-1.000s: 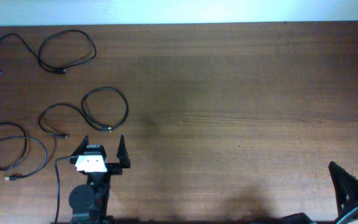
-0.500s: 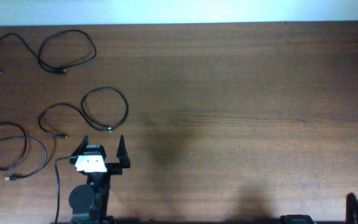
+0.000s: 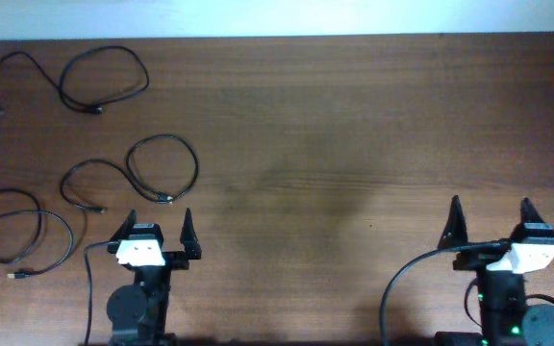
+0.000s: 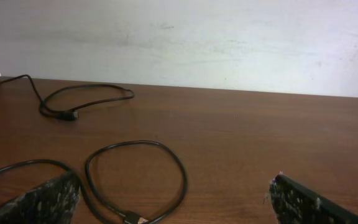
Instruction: Untangle cables
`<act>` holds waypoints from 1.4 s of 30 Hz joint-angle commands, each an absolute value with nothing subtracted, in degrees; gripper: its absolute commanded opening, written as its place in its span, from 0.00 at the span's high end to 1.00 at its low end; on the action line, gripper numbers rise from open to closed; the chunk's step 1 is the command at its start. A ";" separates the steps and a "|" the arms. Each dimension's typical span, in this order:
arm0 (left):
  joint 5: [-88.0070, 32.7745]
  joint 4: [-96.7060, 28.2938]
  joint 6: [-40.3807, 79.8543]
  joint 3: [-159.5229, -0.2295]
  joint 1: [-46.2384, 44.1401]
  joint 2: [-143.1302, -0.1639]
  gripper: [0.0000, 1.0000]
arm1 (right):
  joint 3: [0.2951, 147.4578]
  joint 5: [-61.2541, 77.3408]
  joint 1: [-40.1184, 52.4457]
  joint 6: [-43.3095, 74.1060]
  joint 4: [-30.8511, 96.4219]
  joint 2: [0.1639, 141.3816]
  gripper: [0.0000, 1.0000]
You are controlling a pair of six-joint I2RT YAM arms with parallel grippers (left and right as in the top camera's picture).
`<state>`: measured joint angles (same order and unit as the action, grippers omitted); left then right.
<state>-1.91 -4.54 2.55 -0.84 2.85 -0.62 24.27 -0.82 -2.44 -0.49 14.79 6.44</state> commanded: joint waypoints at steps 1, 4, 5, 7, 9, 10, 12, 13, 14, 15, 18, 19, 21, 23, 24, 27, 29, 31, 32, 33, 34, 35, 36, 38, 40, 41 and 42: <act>-1.69 -4.62 1.65 -0.49 2.68 -0.34 0.01 | 17.67 -0.69 -2.81 -0.86 11.86 1.32 0.02; -1.69 -4.62 1.65 -0.49 2.68 -0.34 0.01 | 14.48 -0.69 -2.81 -0.86 10.63 0.21 0.01; -1.69 -4.62 1.65 -0.49 2.68 -0.34 0.01 | 14.11 -0.71 -2.81 -0.89 10.59 0.21 0.01; -1.69 -4.60 1.65 -0.49 2.68 -0.34 0.01 | 12.97 -0.71 -2.83 -0.91 10.33 0.21 0.02; -1.69 -4.62 1.65 -0.49 2.68 -0.34 0.01 | 11.05 -0.69 -3.14 -0.86 10.02 0.21 0.02; -1.69 -4.62 1.65 -0.49 2.68 -0.34 0.01 | 10.48 -0.69 -3.14 -0.86 10.02 0.21 0.01; -1.69 -4.62 1.65 -0.49 2.68 -0.34 0.01 | 9.50 -0.69 -3.14 -0.89 10.00 0.21 0.02; -1.69 -4.62 1.65 -0.49 2.68 -0.34 0.01 | 9.06 -0.71 -3.14 -0.89 9.98 0.21 0.02; -1.69 -4.62 1.65 -0.49 2.68 -0.34 0.01 | 8.34 -0.71 -3.14 -0.91 9.76 0.21 0.01; -1.69 -4.62 1.65 -0.49 2.68 -0.34 0.01 | 7.46 -0.71 -3.14 -0.89 8.97 0.21 0.02; -1.69 -4.62 1.65 -0.49 2.68 -0.34 0.01 | 5.69 -0.69 -3.07 -0.86 8.69 0.21 0.01; -1.69 -4.60 1.65 -0.49 2.68 -0.34 0.01 | 5.15 -0.69 -3.07 -0.86 8.69 0.21 0.01; -1.69 -4.62 1.65 -0.49 2.68 -0.34 0.01 | 3.90 -0.67 -3.07 -0.86 8.71 0.21 0.02; -1.69 -4.62 1.65 -0.49 2.68 -0.34 0.01 | 2.79 -0.64 -3.03 -0.84 8.73 0.21 0.02; -1.69 -4.62 1.65 -0.49 2.68 -0.34 0.01 | 2.39 -0.43 -3.03 -0.84 8.73 0.21 0.01; -1.69 -4.62 1.65 -0.49 2.68 -0.34 0.01 | 2.24 -0.47 -3.03 -0.86 8.67 0.21 0.02; -1.69 -4.62 1.65 -0.49 2.68 -0.34 0.01 | 2.20 -0.49 -3.03 -0.86 8.51 0.21 0.01; -1.69 -4.62 1.65 -0.49 2.68 -0.34 0.01 | 0.30 -0.54 -3.03 -0.89 4.23 0.21 0.02; -1.69 -4.62 1.65 -0.49 2.68 -0.34 0.01 | 0.32 -0.56 -3.01 -0.86 4.38 0.21 0.02; -1.69 -4.60 1.65 -0.49 2.68 -0.34 0.01 | 0.32 -0.51 -3.03 -0.86 4.47 0.21 0.01; -1.69 -4.62 1.65 -0.49 2.68 -0.34 0.01 | 0.32 -0.51 -3.03 -0.86 4.47 0.21 0.02; -1.69 -4.62 1.65 -0.49 2.68 -0.34 0.01 | 0.32 -0.51 -3.03 -0.86 4.47 0.21 0.01; -1.69 -4.62 1.65 -0.49 2.68 -0.34 0.01 | 0.32 -0.51 -3.03 -0.86 4.47 0.21 0.02; -1.69 -4.62 1.65 -0.49 2.68 -0.34 0.01 | 0.32 -0.51 -3.03 -0.86 4.47 0.21 0.02; -1.69 -4.62 1.65 -0.49 2.68 -0.34 0.01 | 0.32 -0.51 -2.98 -0.86 4.49 0.21 0.02; -1.69 -4.62 1.65 -0.49 2.68 -0.34 0.01 | 0.32 -0.51 -2.98 -0.86 4.49 0.21 0.01; -1.69 -4.62 1.65 -0.49 2.68 -0.34 0.01 | 0.32 -0.51 -2.98 -0.86 4.49 0.21 0.01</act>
